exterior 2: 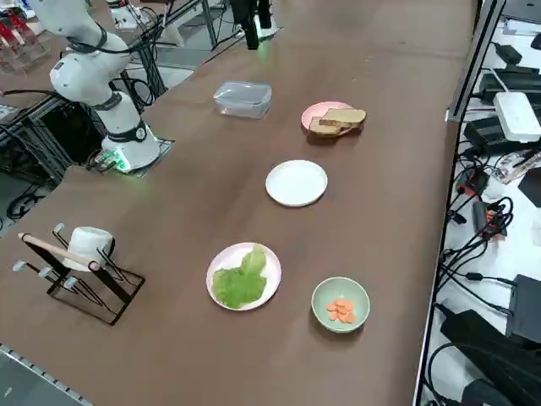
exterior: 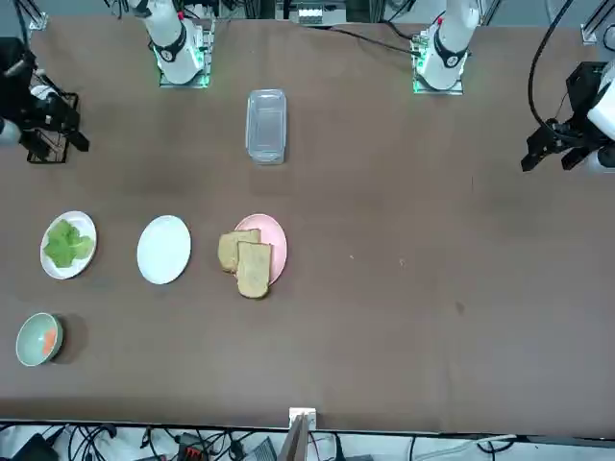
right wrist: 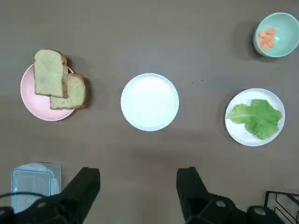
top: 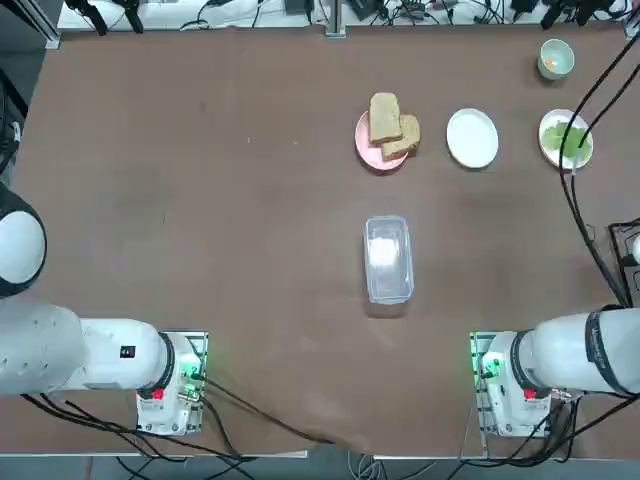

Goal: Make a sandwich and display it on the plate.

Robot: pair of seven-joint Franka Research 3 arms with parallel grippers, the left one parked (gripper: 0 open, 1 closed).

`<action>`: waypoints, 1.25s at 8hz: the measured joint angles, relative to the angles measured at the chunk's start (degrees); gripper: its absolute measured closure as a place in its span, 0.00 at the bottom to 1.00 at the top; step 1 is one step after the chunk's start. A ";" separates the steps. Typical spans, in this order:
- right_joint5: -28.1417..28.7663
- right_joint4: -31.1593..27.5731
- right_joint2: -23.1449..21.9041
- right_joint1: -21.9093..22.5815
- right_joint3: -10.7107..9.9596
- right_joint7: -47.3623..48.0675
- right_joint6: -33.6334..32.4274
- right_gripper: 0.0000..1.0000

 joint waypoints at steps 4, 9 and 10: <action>0.09 3.30 10.00 5.16 0.18 0.26 4.64 0.00; 7.12 14.30 25.59 6.15 0.21 -10.77 4.49 0.00; 9.42 16.07 28.38 6.24 0.31 -12.36 4.39 0.00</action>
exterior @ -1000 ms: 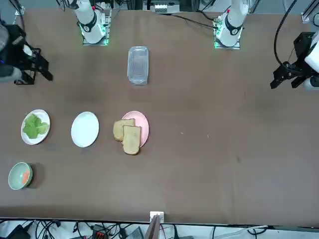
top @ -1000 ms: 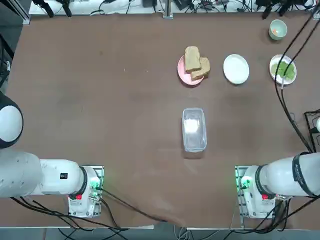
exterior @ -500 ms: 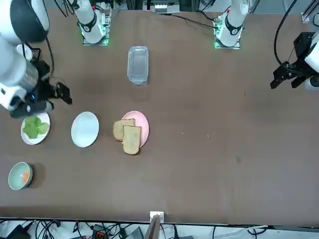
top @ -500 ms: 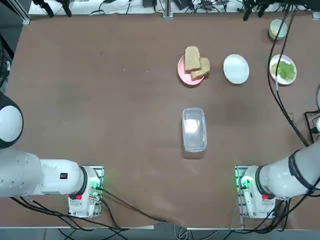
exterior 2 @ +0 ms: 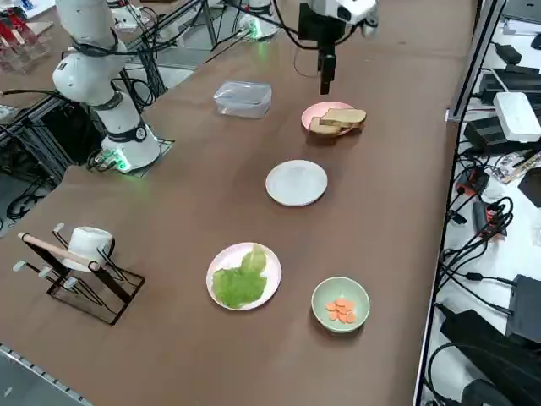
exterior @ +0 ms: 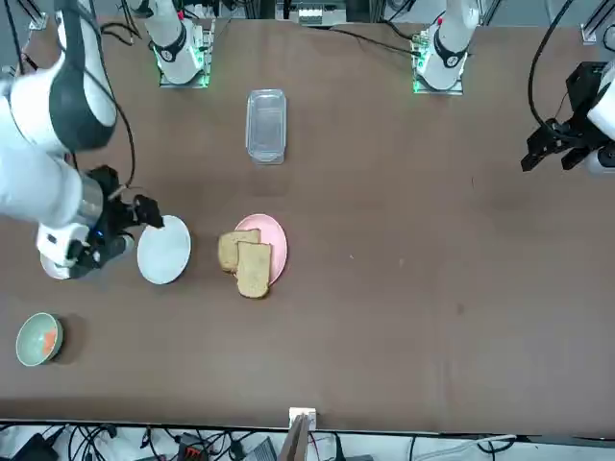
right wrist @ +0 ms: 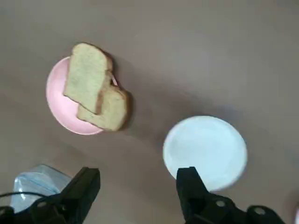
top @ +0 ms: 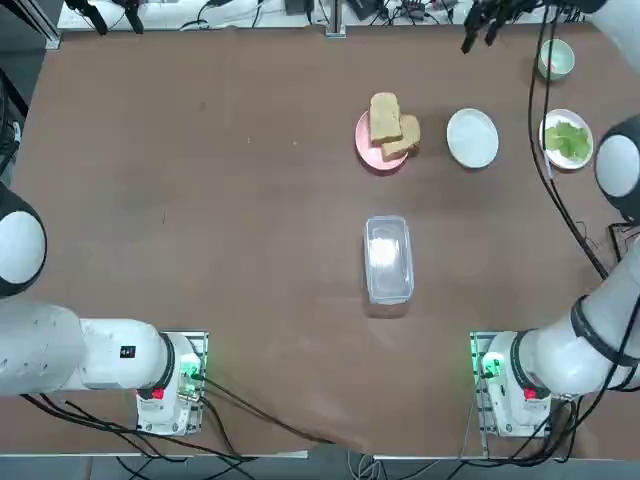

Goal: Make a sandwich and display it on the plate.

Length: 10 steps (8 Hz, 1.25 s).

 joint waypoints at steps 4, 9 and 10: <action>2.90 10.69 13.94 0.19 4.91 -1.18 -0.60 0.00; 13.34 20.65 28.76 -1.11 8.32 -8.49 3.44 0.01; 15.19 21.11 30.67 -1.42 9.04 -8.92 5.93 0.01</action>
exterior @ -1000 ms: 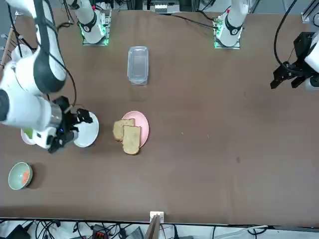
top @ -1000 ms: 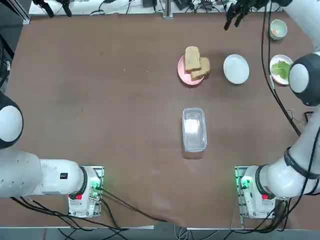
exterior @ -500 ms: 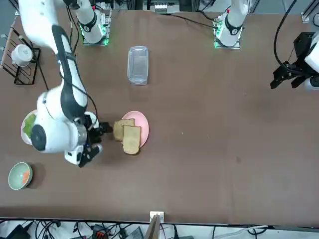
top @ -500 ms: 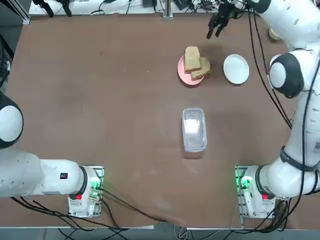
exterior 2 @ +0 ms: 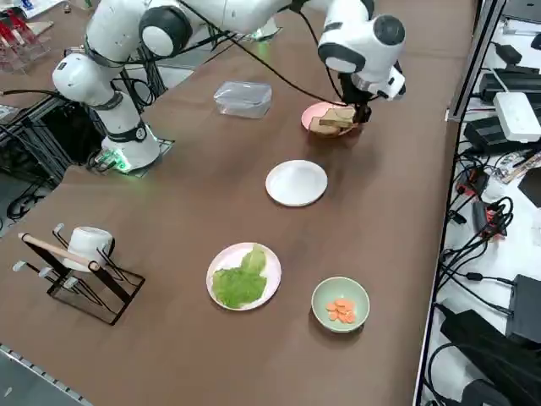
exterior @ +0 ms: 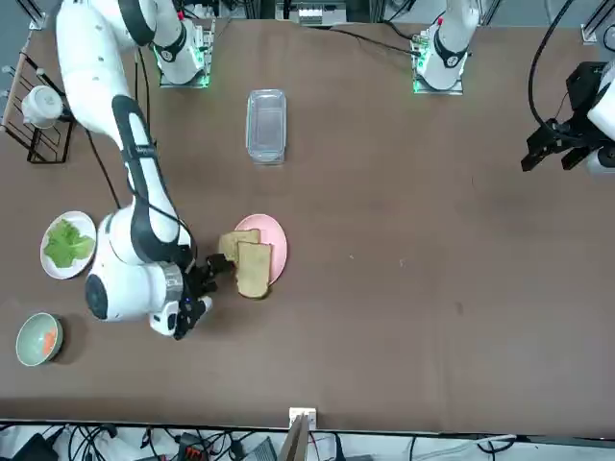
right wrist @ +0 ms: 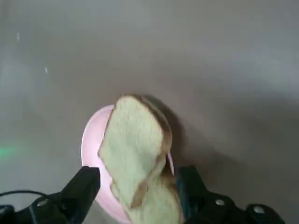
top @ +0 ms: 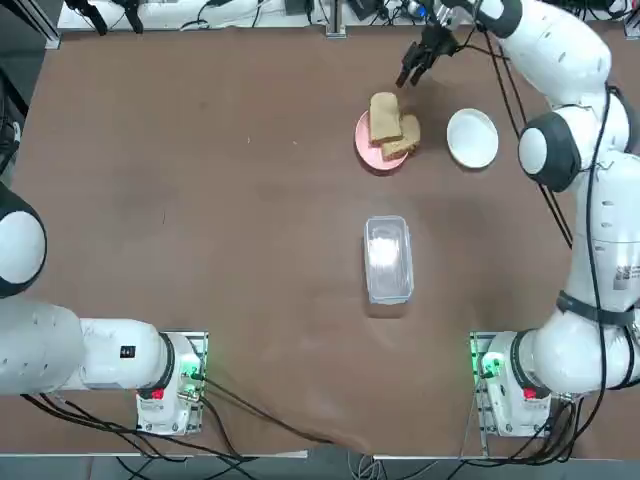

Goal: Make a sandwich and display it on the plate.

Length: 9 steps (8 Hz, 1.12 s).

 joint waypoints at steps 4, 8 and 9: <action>1.54 0.49 4.39 -0.65 2.54 -0.87 7.92 0.03; 2.68 0.82 6.48 -1.94 4.75 -0.88 8.84 0.03; 3.04 0.81 6.76 -2.24 4.97 -0.88 8.83 0.06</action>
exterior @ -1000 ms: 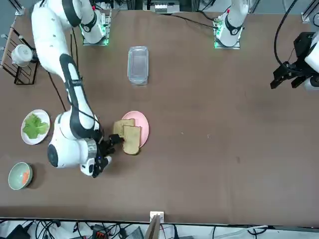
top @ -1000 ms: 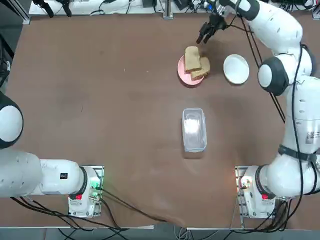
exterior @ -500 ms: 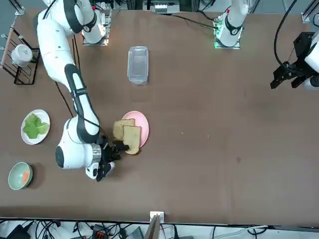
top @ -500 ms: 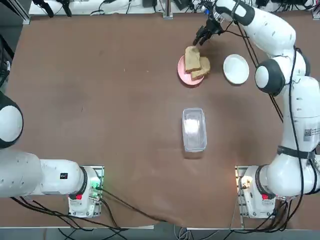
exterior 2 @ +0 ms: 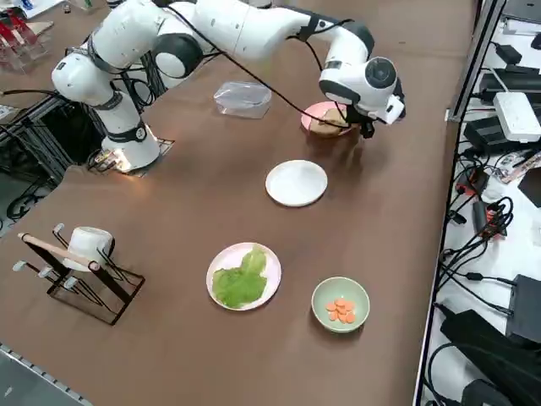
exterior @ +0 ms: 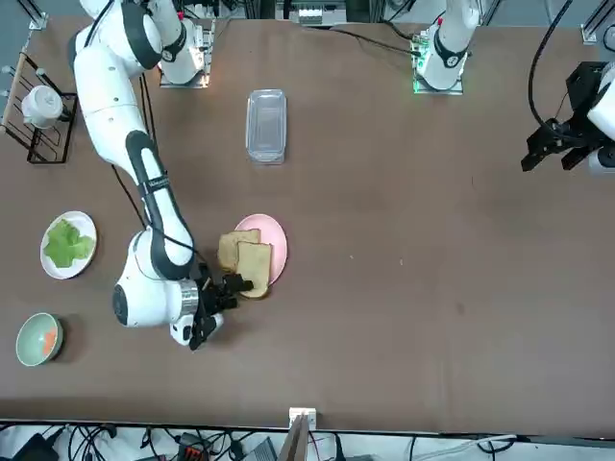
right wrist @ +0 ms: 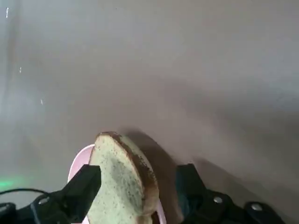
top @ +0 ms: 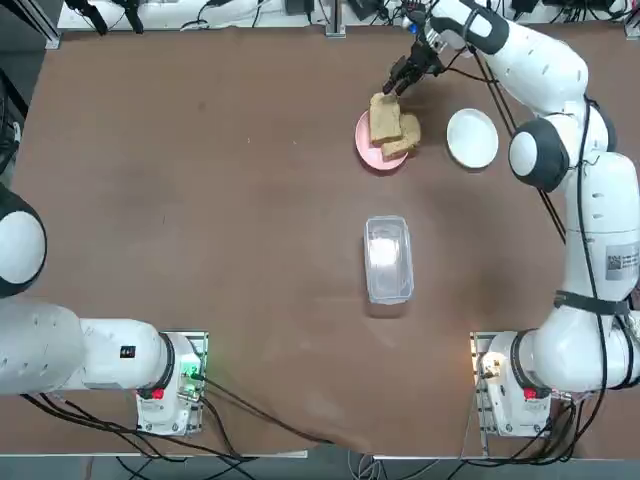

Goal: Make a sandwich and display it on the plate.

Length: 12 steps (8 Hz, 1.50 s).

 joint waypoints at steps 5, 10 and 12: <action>0.99 -0.05 0.34 0.00 0.34 -0.01 -0.18 0.15; 1.16 -0.24 0.87 0.08 0.62 -0.03 -0.27 0.22; 1.16 -0.24 0.88 0.10 0.63 -0.13 -0.33 0.31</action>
